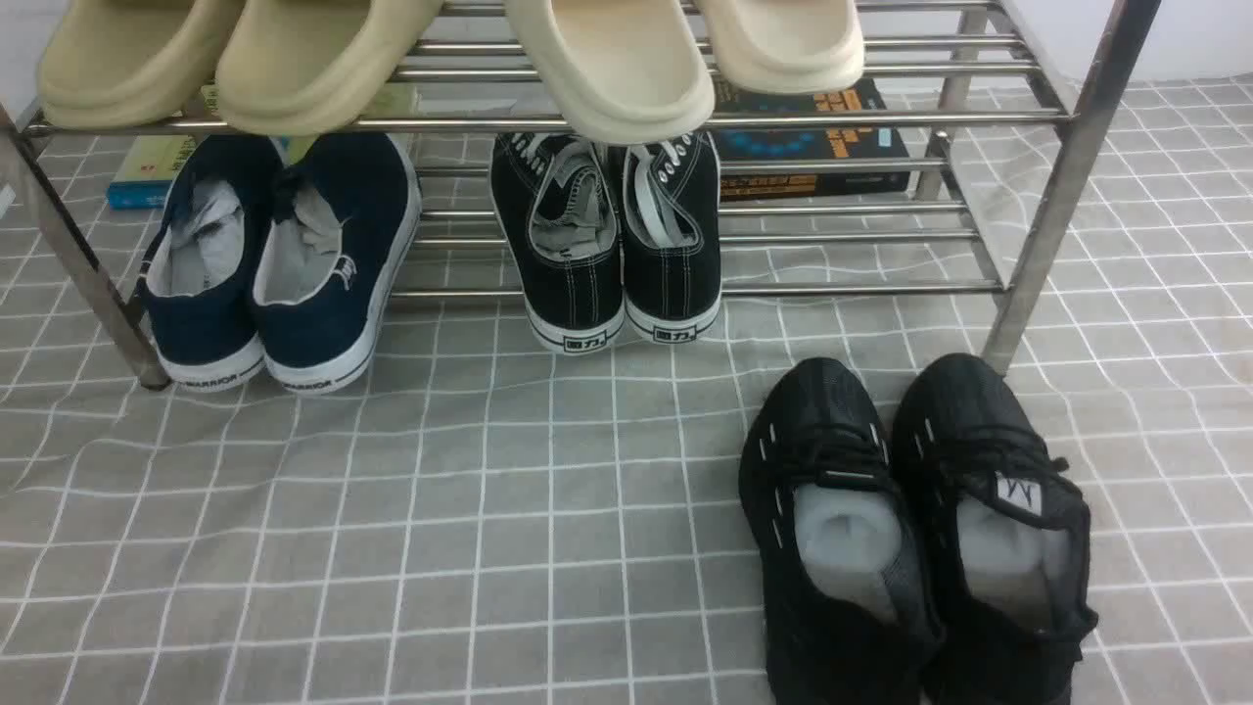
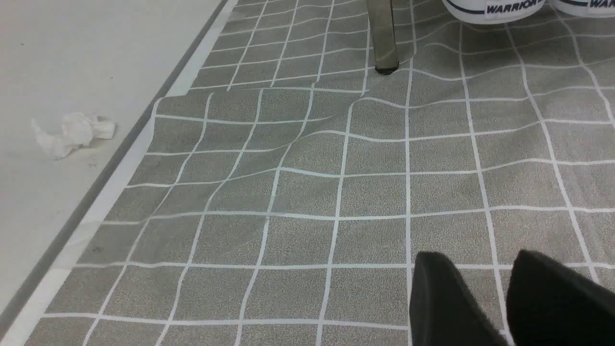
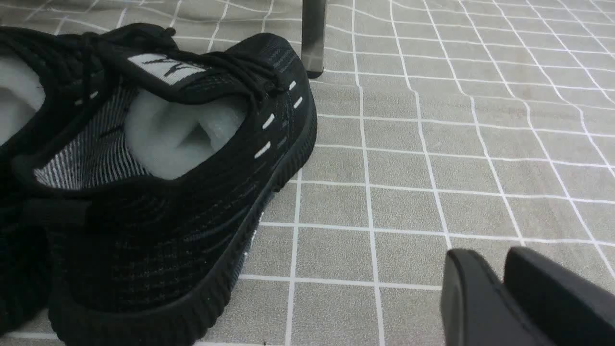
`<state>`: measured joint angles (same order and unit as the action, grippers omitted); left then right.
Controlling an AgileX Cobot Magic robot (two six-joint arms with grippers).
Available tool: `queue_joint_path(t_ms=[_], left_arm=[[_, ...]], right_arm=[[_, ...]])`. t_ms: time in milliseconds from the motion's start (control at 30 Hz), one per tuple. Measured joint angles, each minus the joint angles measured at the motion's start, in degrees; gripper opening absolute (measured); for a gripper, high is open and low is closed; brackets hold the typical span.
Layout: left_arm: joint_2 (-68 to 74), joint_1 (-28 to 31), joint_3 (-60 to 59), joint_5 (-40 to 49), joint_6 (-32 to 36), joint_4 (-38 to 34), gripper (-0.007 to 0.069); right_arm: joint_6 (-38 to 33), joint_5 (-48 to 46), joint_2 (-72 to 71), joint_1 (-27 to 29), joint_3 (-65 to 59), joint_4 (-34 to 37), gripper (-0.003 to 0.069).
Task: Take the shoes off the shelf with your hand from the grey coffee tablecloth.
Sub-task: 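Grasp the leftmost shoe on the bottom shelf of the shoe rack with the left gripper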
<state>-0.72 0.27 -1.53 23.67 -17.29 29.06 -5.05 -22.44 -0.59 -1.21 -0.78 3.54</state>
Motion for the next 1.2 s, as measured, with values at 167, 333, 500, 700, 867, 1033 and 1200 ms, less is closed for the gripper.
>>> queue_joint_path(t_ms=[167,333,500,700,867,1033,1200], left_arm=[[0.0,0.0,0.0,0.0,0.0,0.0,0.0240],[0.0,0.0,0.0,0.0,0.0,0.0,0.0240],[0.0,0.0,0.0,0.0,0.0,0.1,0.0240],[0.0,0.0,0.0,-0.4,-2.9,-3.4,0.0240],[0.0,0.0,0.1,-1.9,-18.0,-19.2,0.0240],[0.0,0.0,0.1,-2.0,-31.7,-29.1,0.0240],[0.0,0.0,0.1,-2.0,-34.4,-30.2,0.0240]], right_arm=[[0.0,0.0,0.0,0.0,0.0,0.0,0.0132],[0.0,0.0,0.0,0.0,0.0,0.0,0.0136],[0.0,0.0,0.0,0.0,0.0,0.0,0.0140],[0.0,0.0,0.0,0.0,0.0,0.0,0.0144],[0.0,0.0,0.0,0.0,0.0,0.0,0.0144],[0.0,0.0,0.0,0.0,0.0,0.0,0.0148],[-0.2,0.0,0.0,0.0,0.0,0.0,0.0156]])
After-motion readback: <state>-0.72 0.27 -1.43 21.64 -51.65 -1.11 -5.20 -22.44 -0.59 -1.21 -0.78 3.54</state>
